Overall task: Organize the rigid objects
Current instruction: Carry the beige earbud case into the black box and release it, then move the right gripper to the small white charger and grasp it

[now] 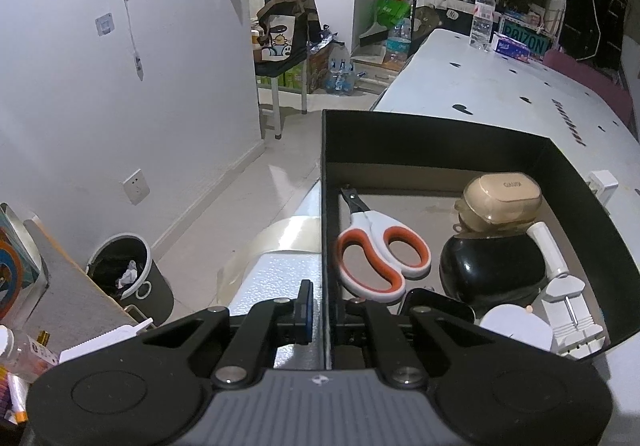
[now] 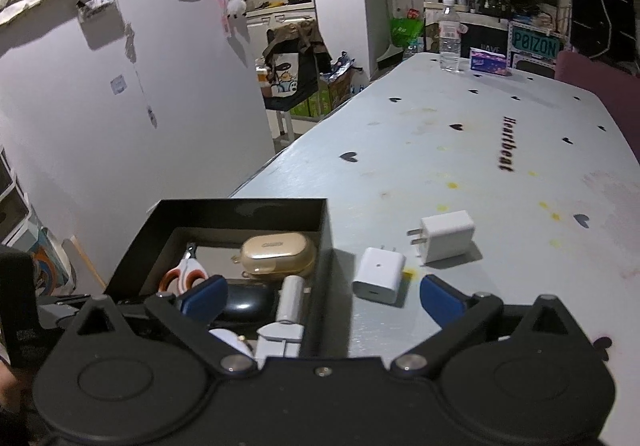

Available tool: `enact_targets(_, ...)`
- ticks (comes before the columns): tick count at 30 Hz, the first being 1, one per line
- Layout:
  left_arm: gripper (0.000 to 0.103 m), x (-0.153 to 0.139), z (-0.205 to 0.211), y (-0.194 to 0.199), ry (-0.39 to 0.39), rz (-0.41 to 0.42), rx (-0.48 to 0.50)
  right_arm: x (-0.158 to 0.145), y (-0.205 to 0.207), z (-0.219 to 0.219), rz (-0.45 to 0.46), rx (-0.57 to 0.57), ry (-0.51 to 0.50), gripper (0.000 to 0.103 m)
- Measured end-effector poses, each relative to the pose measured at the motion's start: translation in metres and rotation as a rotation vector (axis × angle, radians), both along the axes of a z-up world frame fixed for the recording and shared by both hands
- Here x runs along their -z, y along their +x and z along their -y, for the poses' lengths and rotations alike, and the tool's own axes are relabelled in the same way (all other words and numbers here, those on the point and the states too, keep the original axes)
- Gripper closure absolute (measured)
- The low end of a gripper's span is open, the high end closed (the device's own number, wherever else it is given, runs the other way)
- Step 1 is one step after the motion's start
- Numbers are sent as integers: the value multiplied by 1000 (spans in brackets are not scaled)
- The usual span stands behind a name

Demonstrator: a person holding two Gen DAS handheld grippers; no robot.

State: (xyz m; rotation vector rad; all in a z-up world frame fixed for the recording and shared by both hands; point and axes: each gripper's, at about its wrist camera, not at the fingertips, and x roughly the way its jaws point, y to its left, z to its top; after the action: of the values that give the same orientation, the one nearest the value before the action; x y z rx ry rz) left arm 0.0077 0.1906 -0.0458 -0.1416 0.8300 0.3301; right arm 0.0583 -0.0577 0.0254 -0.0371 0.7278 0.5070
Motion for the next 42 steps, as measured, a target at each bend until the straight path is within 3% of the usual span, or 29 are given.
enact_targets(8, 100, -1, 2, 1, 3, -2, 7, 2, 36, 38, -48, 74, 41, 0)
enact_targets(13, 101, -1, 3, 1, 5, -6, 6, 17, 65, 52, -89, 123, 55, 6)
enact_targets(25, 100, -6, 0, 3, -21, -35, -1, 68, 112, 19, -271, 168, 103, 18)
enact_targets(30, 99, -6, 1, 3, -24, -37, -2, 82, 119, 11, -292, 197, 89, 23)
enact_targets(35, 99, -5, -1, 2, -41, -33, -13, 85, 116, 7, -250, 181, 58, 27)
enact_targets(38, 99, -5, -2, 2, -50, -27, -18, 84, 113, 9, -242, 157, 56, 37)
enact_targets(40, 99, -5, -2, 2, -55, -25, -21, 81, 112, 11, -258, 134, 74, 57)
enact_targets(42, 98, -5, -3, 1, -60, -23, -22, 79, 110, 13, -285, 137, 72, 58)
